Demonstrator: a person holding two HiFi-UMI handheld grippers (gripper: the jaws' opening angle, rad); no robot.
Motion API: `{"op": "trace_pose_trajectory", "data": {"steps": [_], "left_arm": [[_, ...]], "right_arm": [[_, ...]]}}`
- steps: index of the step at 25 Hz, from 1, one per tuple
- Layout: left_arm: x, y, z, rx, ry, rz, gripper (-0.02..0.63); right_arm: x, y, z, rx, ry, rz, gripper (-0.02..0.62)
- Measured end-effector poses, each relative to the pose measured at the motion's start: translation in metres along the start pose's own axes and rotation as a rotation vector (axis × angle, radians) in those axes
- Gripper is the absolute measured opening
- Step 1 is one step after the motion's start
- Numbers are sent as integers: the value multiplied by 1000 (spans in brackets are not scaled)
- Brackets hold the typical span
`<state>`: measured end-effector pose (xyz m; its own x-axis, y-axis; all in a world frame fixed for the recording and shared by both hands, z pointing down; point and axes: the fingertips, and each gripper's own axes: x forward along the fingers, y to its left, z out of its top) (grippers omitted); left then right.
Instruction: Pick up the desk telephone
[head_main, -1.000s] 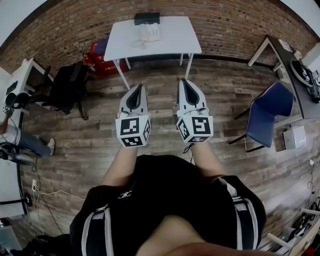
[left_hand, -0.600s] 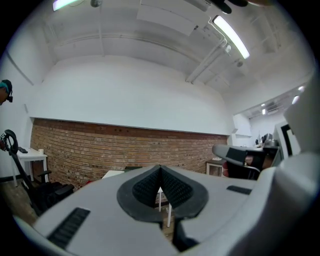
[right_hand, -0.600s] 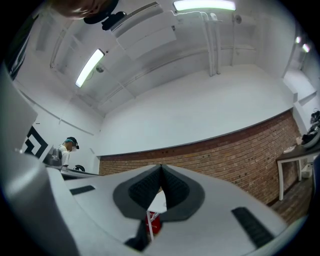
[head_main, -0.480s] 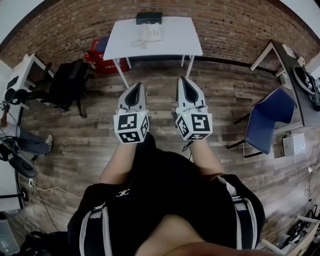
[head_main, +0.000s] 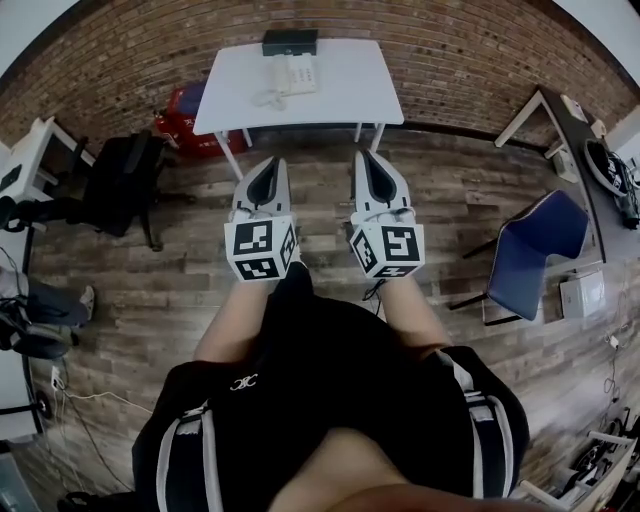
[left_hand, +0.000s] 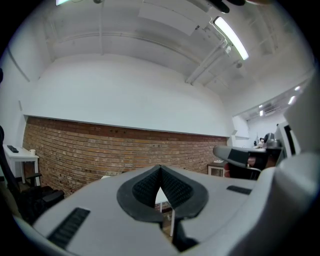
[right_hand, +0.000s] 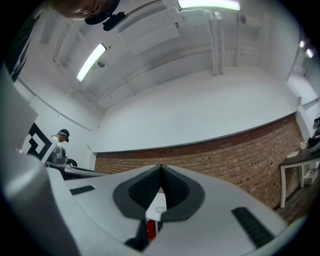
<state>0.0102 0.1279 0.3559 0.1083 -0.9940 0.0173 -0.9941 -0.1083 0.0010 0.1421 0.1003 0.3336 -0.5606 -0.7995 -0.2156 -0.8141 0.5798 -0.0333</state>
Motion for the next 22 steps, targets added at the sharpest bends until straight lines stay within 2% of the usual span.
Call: {"op": "trace_pose_trajectory", "data": {"steps": [7, 10, 12, 18, 22], "left_arm": [[75, 43, -7, -17, -6, -17, -2], [112, 64, -9, 22, -7, -17, -2], [138, 76, -9, 37, 6, -25, -2], [211, 116, -3, 8, 43, -48, -2], [260, 151, -10, -9, 84, -52, -1]], "right_arm": [[79, -17, -25, -7, 12, -16, -2], [118, -26, -37, 3, 16, -22, -2], [145, -32, -43, 31, 17, -24, -2], [233, -49, -60, 61, 59, -23, -2], [290, -55, -81, 50, 90, -34, -2]]}}
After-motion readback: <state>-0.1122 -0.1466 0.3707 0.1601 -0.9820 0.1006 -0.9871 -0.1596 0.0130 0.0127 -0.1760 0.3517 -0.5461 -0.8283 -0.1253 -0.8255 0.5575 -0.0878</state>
